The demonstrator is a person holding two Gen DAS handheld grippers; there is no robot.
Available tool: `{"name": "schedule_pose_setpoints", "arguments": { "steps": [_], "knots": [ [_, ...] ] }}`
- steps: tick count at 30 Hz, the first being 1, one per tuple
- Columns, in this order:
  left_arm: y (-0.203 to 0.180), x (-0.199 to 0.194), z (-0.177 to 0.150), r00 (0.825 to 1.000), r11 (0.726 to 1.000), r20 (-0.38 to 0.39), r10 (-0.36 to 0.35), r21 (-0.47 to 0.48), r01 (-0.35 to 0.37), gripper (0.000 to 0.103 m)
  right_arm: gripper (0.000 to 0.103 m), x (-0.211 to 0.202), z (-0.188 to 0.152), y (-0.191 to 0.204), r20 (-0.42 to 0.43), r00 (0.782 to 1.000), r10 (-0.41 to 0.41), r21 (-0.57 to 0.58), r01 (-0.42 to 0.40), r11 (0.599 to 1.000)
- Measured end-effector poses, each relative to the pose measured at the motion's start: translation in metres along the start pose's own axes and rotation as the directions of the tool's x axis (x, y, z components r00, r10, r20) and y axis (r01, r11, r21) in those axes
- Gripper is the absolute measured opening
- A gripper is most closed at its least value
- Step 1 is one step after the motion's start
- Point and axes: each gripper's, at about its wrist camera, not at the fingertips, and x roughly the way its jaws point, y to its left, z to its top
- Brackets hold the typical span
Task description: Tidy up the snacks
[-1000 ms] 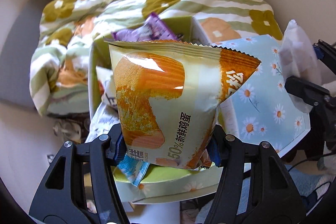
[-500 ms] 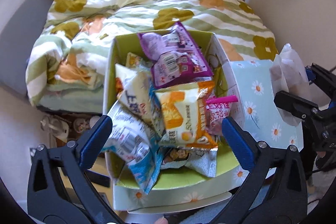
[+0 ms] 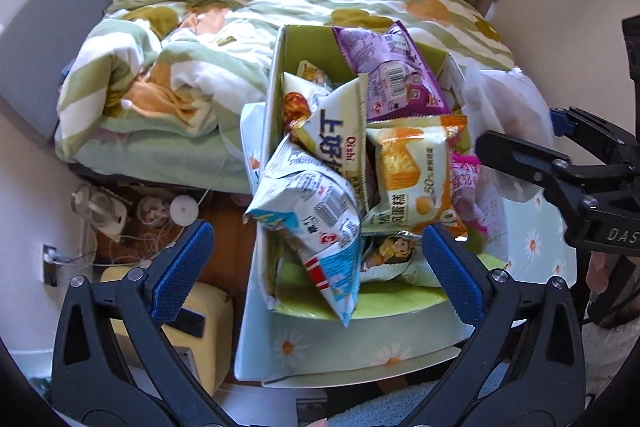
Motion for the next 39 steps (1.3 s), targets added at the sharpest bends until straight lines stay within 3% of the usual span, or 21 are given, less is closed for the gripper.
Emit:
{"name": "schedule_pose_setpoints", "arguments": {
  "steps": [3,6,16,24,29,32,35,39],
  "knots": [
    [0.005,0.005,-0.004,1.000,1.000,-0.003,0.011,0.005,-0.011,0.103,0.080,0.019,-0.002,0.004,-0.031,0.999,-0.026,0.020,0.027,0.999],
    [0.007,0.010,-0.010,1.000,1.000,-0.015,0.019,0.009,-0.019,0.103,0.103,0.015,-0.009,0.002,0.012,1.000,-0.028,0.053,0.027,0.998],
    [-0.008,0.008,-0.024,1.000,1.000,-0.012,0.024,0.003,-0.024,0.103,0.103,-0.012,-0.032,-0.006,0.054,0.997,-0.063,0.061,0.060,0.996],
    [-0.054,-0.049,-0.034,0.995,0.998,0.099,0.034,0.054,-0.040,0.103,0.103,-0.095,-0.056,-0.012,0.155,0.980,-0.128,0.108,0.112,0.988],
    [-0.094,-0.102,-0.050,0.972,0.995,0.234,0.036,0.077,-0.056,0.103,0.103,-0.163,-0.085,-0.019,0.223,0.945,-0.240,0.171,0.205,0.964],
    [-0.117,-0.129,-0.061,0.944,0.994,0.323,0.062,0.070,-0.089,0.103,0.103,-0.196,-0.105,-0.022,0.231,0.908,-0.350,0.218,0.302,0.928],
    [-0.137,-0.148,-0.074,0.917,0.993,0.392,0.073,0.059,-0.105,0.103,0.103,-0.214,-0.122,-0.023,0.234,0.878,-0.418,0.230,0.368,0.901],
    [-0.154,-0.160,-0.090,0.893,0.993,0.444,0.070,0.057,-0.107,0.103,0.103,-0.232,-0.141,-0.026,0.234,0.844,-0.483,0.267,0.422,0.867]
  ]
}}
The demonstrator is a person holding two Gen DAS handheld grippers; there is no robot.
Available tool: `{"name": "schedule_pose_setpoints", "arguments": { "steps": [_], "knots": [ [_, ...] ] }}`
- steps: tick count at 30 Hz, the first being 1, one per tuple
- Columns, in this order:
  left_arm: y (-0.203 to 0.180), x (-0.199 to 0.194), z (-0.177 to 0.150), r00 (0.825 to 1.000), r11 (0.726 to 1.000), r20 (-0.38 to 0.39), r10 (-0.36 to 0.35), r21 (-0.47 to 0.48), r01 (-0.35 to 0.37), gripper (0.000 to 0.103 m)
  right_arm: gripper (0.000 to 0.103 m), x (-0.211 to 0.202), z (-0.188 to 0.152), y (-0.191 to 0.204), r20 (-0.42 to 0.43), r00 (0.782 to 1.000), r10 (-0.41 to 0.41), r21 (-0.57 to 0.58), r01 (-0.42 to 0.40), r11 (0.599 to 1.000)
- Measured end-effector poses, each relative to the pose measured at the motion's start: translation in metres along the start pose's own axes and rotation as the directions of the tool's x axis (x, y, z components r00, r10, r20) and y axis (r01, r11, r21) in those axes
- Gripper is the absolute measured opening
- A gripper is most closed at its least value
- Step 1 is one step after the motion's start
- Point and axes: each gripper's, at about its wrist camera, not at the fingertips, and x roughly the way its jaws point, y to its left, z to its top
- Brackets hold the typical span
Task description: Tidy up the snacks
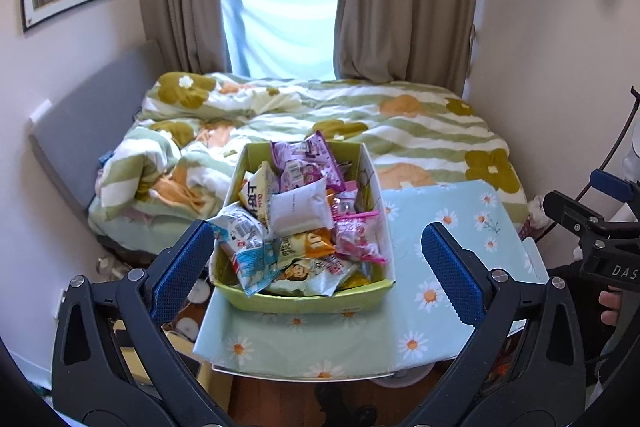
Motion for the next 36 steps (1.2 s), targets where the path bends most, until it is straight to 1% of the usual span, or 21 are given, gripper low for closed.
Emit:
{"name": "schedule_pose_setpoints", "arguments": {
  "steps": [3,6,13,21,28,36],
  "knots": [
    [-0.008,-0.007,-0.005,1.000,1.000,0.021,-0.009,0.001,0.009,0.103,0.103,-0.009,-0.007,-0.007,0.011,1.000,-0.018,0.020,0.018,1.000],
    [-0.014,-0.011,-0.010,1.000,1.000,0.024,-0.019,-0.002,0.019,0.103,0.103,-0.017,-0.014,-0.013,0.016,1.000,-0.025,0.035,0.025,0.999],
    [-0.022,-0.020,-0.013,0.999,1.000,0.039,-0.015,0.002,0.015,0.103,0.103,-0.024,-0.021,-0.021,0.022,0.999,-0.040,0.050,0.039,0.998],
    [-0.030,-0.025,-0.014,0.999,1.000,0.050,-0.004,0.017,0.003,0.103,0.103,-0.027,-0.023,-0.023,0.025,0.999,-0.039,0.058,0.037,0.998],
    [-0.038,-0.027,-0.014,0.998,0.999,0.057,-0.009,0.035,0.007,0.103,0.103,-0.028,-0.022,-0.026,0.023,0.999,-0.044,0.065,0.043,0.997],
    [-0.039,-0.027,-0.013,0.998,0.999,0.057,-0.010,0.034,0.008,0.103,0.103,-0.030,-0.022,-0.030,0.023,0.999,-0.048,0.068,0.047,0.997]
  ]
}}
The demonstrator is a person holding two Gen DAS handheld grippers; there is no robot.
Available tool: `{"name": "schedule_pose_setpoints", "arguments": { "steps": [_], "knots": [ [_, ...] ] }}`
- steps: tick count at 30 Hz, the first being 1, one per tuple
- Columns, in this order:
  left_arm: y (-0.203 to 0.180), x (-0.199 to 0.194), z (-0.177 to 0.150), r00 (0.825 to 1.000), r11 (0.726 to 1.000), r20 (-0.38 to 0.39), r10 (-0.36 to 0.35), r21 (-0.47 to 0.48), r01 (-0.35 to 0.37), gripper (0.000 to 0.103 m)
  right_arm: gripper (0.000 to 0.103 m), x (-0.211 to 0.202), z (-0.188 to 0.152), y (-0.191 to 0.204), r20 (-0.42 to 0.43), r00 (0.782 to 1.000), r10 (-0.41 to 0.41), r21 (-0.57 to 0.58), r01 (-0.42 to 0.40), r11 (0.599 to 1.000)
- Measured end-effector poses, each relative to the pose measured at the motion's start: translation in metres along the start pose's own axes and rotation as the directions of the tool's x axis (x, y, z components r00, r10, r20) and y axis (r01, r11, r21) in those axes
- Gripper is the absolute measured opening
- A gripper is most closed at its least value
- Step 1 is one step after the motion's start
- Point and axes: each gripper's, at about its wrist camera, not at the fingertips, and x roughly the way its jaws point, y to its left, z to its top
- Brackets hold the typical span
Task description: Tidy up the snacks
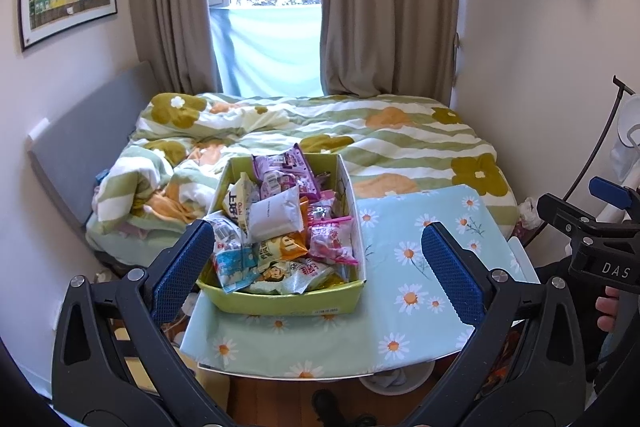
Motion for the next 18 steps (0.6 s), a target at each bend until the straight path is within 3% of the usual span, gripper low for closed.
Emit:
{"name": "schedule_pose_setpoints", "arguments": {
  "steps": [18],
  "knots": [
    [0.0011,-0.0010,-0.0016,1.000,1.000,-0.003,0.001,0.000,-0.001,0.103,0.103,0.0003,0.0000,0.0016,0.000,1.000,-0.004,0.001,0.004,1.000]
  ]
}}
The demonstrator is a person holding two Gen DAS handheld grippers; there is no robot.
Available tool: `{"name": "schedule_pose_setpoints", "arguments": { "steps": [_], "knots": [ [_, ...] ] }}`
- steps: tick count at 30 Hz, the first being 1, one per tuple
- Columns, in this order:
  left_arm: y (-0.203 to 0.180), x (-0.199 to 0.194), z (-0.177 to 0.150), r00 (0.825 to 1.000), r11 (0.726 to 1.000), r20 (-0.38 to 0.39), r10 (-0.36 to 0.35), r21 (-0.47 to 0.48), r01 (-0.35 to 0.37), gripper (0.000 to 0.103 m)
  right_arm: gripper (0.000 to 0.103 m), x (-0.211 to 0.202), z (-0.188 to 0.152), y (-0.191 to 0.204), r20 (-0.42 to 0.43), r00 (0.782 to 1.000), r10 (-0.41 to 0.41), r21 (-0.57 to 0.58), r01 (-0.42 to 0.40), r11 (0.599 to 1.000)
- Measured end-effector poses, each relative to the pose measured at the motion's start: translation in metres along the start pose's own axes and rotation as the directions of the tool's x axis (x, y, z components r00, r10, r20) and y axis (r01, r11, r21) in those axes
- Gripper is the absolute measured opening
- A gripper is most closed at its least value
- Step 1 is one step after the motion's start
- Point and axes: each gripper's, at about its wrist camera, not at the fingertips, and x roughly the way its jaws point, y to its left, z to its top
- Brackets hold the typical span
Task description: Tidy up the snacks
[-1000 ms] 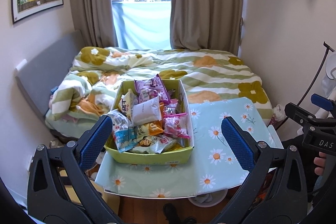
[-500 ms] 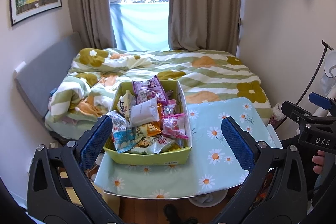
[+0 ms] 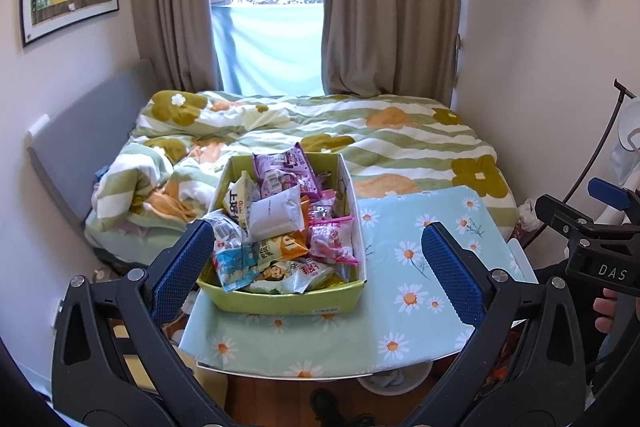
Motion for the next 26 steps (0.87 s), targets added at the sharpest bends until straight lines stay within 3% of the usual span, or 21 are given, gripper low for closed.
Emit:
{"name": "schedule_pose_setpoints", "arguments": {
  "steps": [18,26],
  "knots": [
    [-0.0040,0.0024,0.0026,1.000,0.999,-0.002,-0.021,-0.027,0.021,0.103,0.103,0.0008,0.0002,0.0007,-0.001,1.000,0.002,0.001,-0.002,1.000],
    [-0.0096,0.0029,0.0050,1.000,1.000,0.014,0.002,-0.016,-0.002,0.103,0.103,0.0016,0.0007,-0.0024,-0.003,1.000,0.001,0.002,-0.001,1.000]
  ]
}}
